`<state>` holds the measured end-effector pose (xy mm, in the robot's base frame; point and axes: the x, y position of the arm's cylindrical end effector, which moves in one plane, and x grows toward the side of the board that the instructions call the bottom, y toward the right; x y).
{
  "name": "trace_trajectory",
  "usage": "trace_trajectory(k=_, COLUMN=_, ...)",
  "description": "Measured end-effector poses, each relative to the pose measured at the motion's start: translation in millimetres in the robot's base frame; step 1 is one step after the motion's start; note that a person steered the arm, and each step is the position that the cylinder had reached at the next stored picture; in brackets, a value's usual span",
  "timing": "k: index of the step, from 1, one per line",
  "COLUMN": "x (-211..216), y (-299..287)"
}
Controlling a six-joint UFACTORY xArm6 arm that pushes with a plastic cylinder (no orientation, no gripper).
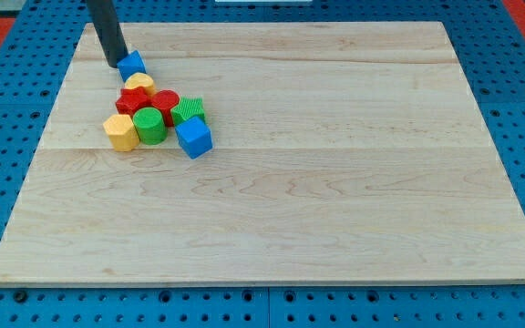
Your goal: Move the blue triangle to the bottom left side of the yellow hexagon
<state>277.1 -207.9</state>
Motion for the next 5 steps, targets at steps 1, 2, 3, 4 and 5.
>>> trace_trajectory(k=1, x=-36, y=5)
trace_trajectory(k=2, x=-32, y=34)
trace_trajectory(k=3, x=9, y=34)
trace_trajectory(k=4, x=38, y=11)
trace_trajectory(k=5, x=69, y=-15)
